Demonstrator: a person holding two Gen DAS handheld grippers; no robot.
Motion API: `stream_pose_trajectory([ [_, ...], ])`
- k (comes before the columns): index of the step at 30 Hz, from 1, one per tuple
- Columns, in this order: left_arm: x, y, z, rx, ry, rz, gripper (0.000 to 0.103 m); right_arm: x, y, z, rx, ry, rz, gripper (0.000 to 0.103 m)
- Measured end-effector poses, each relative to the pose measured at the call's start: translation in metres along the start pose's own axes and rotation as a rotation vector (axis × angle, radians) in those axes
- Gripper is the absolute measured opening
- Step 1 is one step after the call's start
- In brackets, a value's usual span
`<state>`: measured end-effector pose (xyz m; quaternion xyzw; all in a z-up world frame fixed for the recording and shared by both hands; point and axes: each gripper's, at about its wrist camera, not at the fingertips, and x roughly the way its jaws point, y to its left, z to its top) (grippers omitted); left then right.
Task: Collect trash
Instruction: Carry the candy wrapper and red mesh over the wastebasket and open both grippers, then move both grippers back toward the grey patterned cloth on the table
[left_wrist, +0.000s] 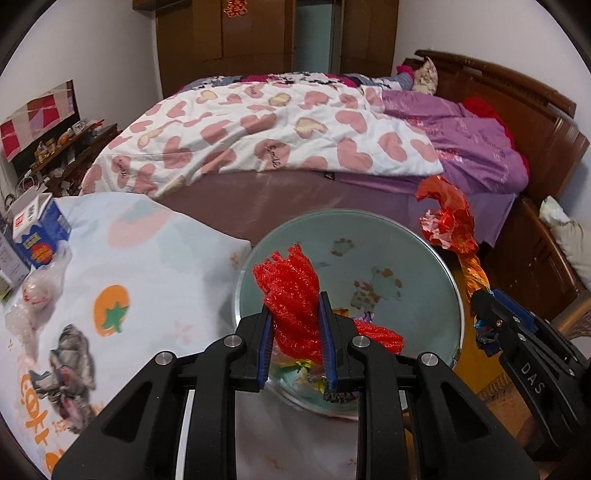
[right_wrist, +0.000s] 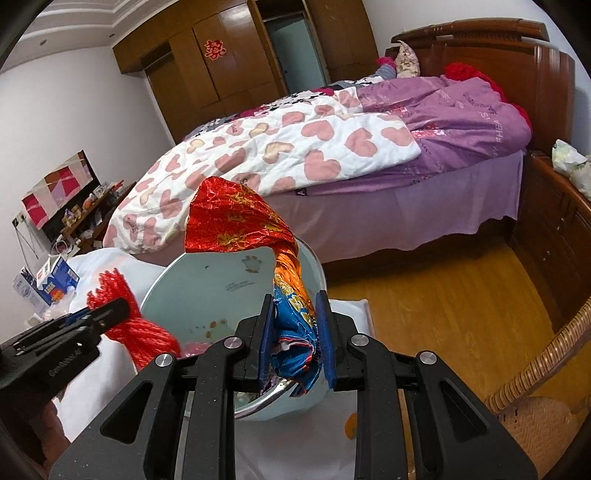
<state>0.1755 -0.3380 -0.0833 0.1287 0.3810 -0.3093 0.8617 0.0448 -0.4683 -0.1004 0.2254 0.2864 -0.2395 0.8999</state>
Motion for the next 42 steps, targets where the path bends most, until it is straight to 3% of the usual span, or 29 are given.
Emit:
stream_pose_trajectory([
  [8, 0.021, -0.012, -0.002, 0.011, 0.048, 0.001, 0.024, 0.008, -0.005, 0.000, 0.007, 0.014, -0.007, 0.023],
  [12, 0.027, -0.012, -0.002, 0.011, 0.063, 0.009, 0.030, 0.009, -0.004, -0.001, 0.013, 0.018, -0.007, 0.023],
  [14, 0.028, -0.013, -0.002, 0.017, 0.067, 0.010, 0.037, 0.009, -0.004, 0.000, 0.013, 0.017, -0.006, 0.023],
  [16, 0.025, -0.013, -0.003, 0.014, 0.063, 0.010, 0.055, 0.009, -0.004, 0.000, 0.013, 0.017, -0.007, 0.023],
  [23, 0.007, -0.007, -0.002, 0.007, 0.020, 0.033, 0.068, 0.009, -0.003, 0.003, 0.012, 0.020, -0.008, 0.023],
  [31, -0.012, 0.020, -0.005, -0.045, 0.003, 0.108, 0.082, 0.019, 0.010, 0.003, -0.028, 0.043, 0.002, 0.026],
  [32, -0.014, 0.023, -0.006, -0.049, -0.001, 0.117, 0.082, 0.021, 0.011, 0.003, -0.030, 0.047, 0.005, 0.028],
  [36, -0.021, 0.035, -0.010, -0.061, -0.008, 0.153, 0.084, 0.026, 0.016, 0.003, -0.032, 0.048, 0.003, 0.055],
  [42, -0.033, 0.052, -0.016, -0.087, -0.016, 0.183, 0.087, 0.015, 0.024, 0.003, -0.031, 0.020, -0.007, 0.060],
])
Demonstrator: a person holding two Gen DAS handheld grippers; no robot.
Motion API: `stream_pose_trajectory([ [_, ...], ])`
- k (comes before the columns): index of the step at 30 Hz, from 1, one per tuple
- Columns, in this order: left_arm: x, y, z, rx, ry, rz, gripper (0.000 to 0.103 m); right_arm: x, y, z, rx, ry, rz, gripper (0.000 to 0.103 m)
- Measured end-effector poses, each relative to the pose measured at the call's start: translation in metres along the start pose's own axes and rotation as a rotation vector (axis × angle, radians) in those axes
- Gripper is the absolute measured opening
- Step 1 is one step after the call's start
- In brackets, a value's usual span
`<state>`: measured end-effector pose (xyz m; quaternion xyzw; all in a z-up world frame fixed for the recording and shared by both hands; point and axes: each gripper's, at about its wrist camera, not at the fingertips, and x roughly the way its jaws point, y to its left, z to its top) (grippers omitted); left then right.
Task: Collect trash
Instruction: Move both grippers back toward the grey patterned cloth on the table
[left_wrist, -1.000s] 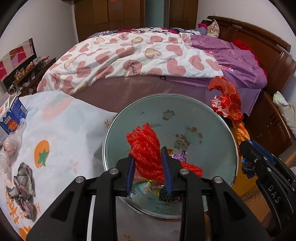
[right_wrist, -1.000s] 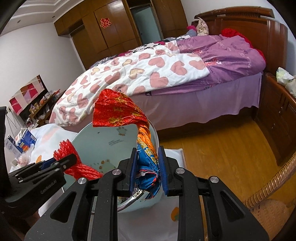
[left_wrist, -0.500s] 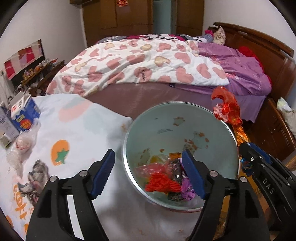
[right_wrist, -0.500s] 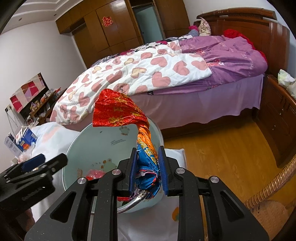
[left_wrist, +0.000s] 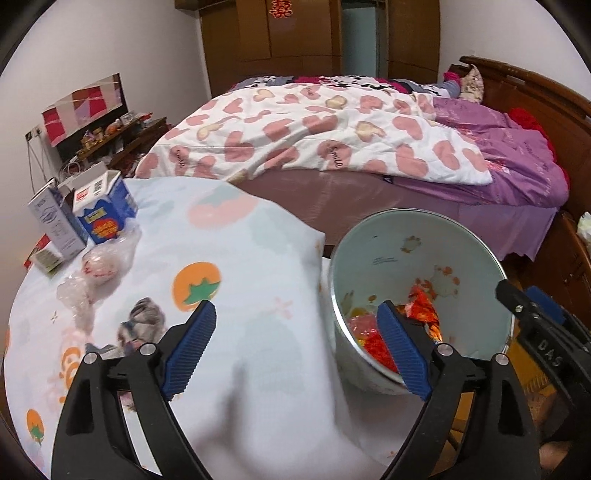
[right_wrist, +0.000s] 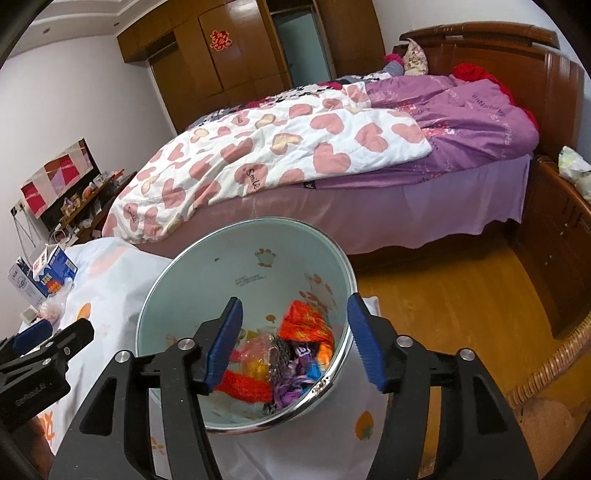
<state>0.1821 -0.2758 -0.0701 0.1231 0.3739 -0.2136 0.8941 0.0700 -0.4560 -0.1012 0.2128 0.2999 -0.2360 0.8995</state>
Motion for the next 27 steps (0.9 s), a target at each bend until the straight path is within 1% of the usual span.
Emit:
stream_pose_trajectory([
  [2, -0.004, 0.006, -0.002, -0.008, -0.003, 0.005, 0.088, -0.007, 0.005, -0.001, -0.008, -0.007, 0.000, 0.062],
  [5, -0.011, 0.017, -0.008, -0.020, -0.011, 0.027, 0.093, -0.016, 0.013, -0.003, -0.020, -0.018, 0.002, 0.067],
  [11, -0.028, 0.047, -0.020, -0.065, -0.027, 0.059, 0.095, -0.029, 0.041, -0.011, -0.064, -0.019, 0.030, 0.068],
  [14, -0.037, 0.060, -0.026, -0.068, -0.039, 0.080, 0.096, -0.034, 0.058, -0.016, -0.084, -0.016, 0.045, 0.068],
  [17, -0.045, 0.078, -0.034, -0.088, -0.044, 0.117, 0.097, -0.039, 0.075, -0.021, -0.108, -0.017, 0.059, 0.072],
  [27, -0.055, 0.149, -0.061, -0.210, -0.020, 0.175, 0.097, -0.047, 0.135, -0.039, -0.198, -0.006, 0.112, 0.075],
])
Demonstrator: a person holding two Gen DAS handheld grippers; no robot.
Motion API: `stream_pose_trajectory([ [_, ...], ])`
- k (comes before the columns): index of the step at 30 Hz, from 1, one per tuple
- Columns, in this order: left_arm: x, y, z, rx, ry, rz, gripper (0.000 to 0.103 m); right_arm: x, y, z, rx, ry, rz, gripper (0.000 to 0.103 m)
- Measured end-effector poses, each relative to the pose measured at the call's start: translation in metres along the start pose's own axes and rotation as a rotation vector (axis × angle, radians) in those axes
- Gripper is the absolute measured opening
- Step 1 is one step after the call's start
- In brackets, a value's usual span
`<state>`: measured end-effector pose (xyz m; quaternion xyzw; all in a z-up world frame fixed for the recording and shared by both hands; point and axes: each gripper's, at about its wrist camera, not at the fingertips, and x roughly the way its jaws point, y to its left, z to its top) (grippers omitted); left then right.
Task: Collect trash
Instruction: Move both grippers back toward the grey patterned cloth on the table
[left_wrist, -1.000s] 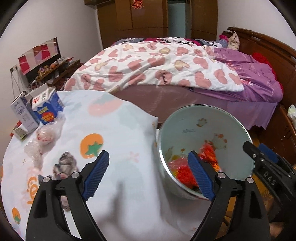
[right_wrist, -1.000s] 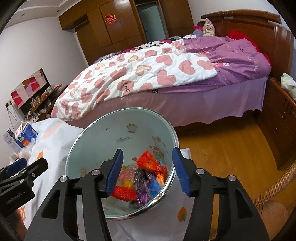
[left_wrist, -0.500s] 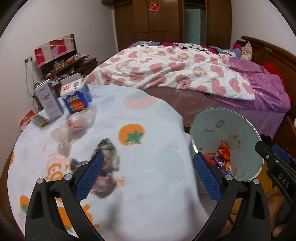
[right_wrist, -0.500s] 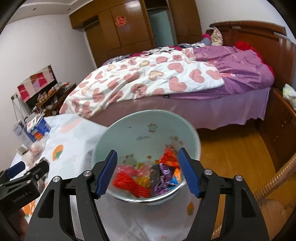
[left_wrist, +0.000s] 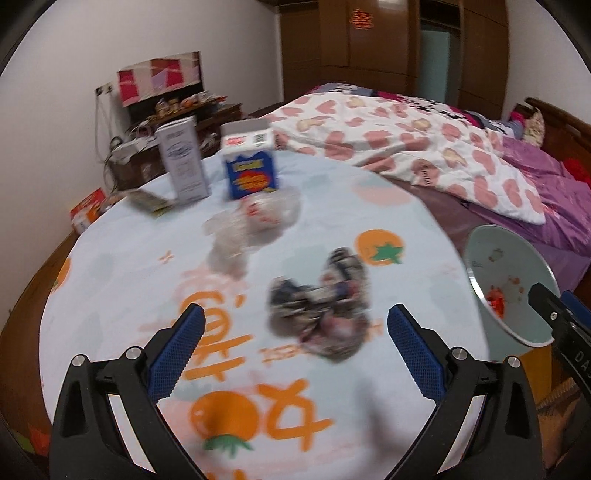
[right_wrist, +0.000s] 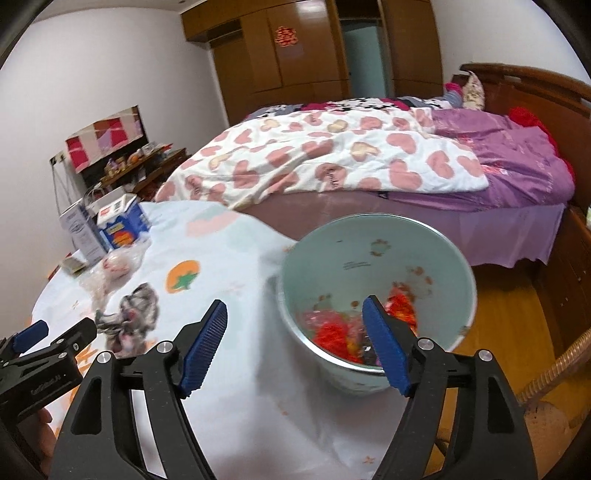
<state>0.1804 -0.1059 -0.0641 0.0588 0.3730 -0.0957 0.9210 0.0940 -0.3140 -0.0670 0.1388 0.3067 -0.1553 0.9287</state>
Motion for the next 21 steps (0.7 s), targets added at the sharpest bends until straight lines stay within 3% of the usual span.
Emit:
stream_pose_trajectory([
  [21, 0.027, 0.127, -0.026, -0.187, 0.083, 0.141, 0.097, 0.034, 0.118, -0.015, -0.155, 0.099, 0.127, 0.075],
])
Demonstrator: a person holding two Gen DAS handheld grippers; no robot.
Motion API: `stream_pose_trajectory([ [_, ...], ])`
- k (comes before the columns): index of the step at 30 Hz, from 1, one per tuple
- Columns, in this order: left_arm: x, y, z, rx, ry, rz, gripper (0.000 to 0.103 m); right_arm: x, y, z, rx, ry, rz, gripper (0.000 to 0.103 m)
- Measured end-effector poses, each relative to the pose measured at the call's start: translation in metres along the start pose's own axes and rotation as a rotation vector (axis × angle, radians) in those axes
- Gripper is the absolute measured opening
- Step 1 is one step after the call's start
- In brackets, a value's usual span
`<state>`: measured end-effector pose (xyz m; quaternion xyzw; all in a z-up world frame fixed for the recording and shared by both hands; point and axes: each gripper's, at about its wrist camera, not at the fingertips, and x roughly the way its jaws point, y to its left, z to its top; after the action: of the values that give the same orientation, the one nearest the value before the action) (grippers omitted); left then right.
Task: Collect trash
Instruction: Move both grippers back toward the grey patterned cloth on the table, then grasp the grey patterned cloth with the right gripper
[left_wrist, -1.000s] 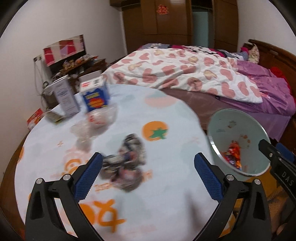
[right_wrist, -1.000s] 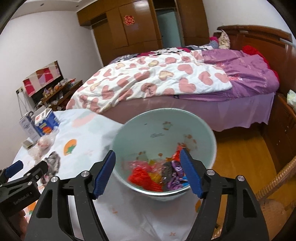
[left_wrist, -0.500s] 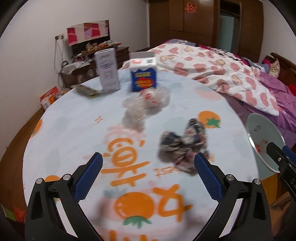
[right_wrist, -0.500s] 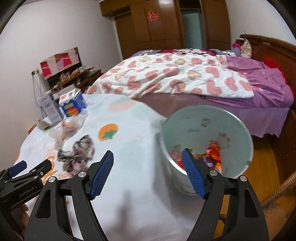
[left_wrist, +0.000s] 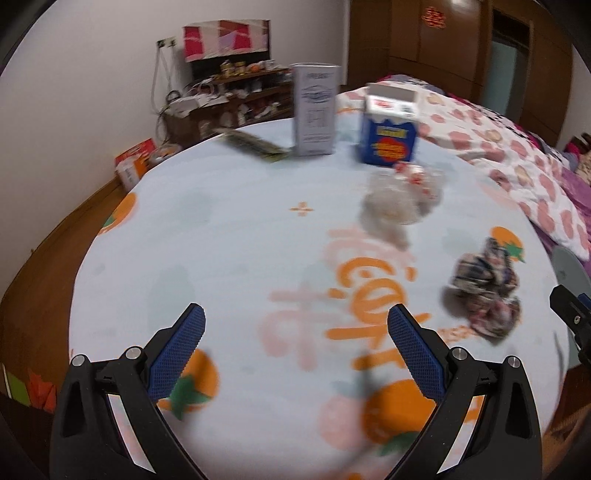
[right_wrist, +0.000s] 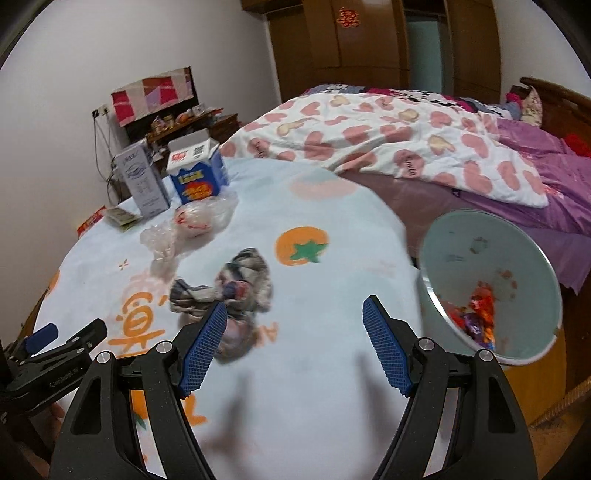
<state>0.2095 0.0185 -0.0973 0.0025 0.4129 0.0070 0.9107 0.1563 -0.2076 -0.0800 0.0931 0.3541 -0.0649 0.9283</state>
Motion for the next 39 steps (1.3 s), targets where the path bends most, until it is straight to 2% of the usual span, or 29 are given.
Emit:
stream_pose_trajectory([
  [8, 0.007, 0.029, 0.007, -0.053, 0.007, 0.032, 0.097, 0.030, 0.032, 0.012, -0.047, 0.034, 0.016, 0.075],
  [16, 0.012, 0.038, 0.009, -0.067, 0.012, 0.042, 0.097, 0.064, 0.045, 0.012, -0.057, 0.133, 0.036, 0.074],
  [21, 0.014, 0.036, 0.008, -0.059, 0.016, 0.042, 0.097, 0.073, 0.045, 0.010, -0.054, 0.183, 0.073, 0.060],
  [22, 0.014, 0.035, 0.008, -0.058, 0.018, 0.042, 0.097, 0.074, 0.046, 0.009, -0.057, 0.187, 0.076, 0.059],
  [27, 0.016, 0.032, 0.008, -0.050, 0.026, 0.043, 0.097, 0.073, 0.051, 0.007, -0.086, 0.189, 0.101, 0.042],
  [35, 0.018, 0.029, 0.009, -0.044, 0.029, 0.047, 0.097, 0.068, 0.052, 0.008, -0.098, 0.180, 0.127, 0.034],
  [39, 0.018, 0.023, 0.010, -0.029, 0.028, 0.044, 0.097, 0.059, 0.050, 0.013, -0.117, 0.134, 0.109, 0.033],
])
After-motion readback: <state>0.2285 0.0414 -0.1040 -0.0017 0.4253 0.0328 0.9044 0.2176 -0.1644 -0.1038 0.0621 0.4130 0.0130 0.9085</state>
